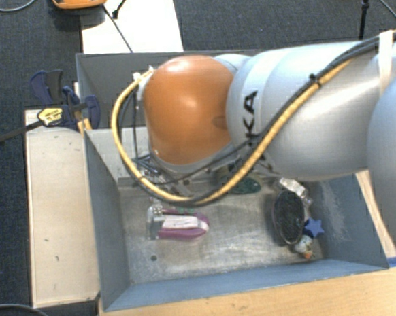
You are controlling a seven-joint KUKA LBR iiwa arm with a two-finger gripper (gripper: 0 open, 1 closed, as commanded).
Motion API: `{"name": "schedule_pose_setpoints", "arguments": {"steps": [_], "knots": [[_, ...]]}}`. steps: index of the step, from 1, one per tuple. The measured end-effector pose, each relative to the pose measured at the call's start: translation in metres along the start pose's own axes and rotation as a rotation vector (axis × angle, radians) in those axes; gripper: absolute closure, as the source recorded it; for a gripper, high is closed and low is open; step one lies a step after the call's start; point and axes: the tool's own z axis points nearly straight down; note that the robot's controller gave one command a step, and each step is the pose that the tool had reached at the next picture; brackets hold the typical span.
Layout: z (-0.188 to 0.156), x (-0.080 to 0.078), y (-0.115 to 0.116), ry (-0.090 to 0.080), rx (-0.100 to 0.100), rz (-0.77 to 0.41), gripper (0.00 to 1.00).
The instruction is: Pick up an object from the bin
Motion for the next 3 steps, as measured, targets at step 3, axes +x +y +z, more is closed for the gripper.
{"name": "schedule_pose_setpoints", "arguments": {"steps": [3], "knots": [[0.122,-0.018,-0.099,-0.013,-0.004,0.102,0.00]]}}
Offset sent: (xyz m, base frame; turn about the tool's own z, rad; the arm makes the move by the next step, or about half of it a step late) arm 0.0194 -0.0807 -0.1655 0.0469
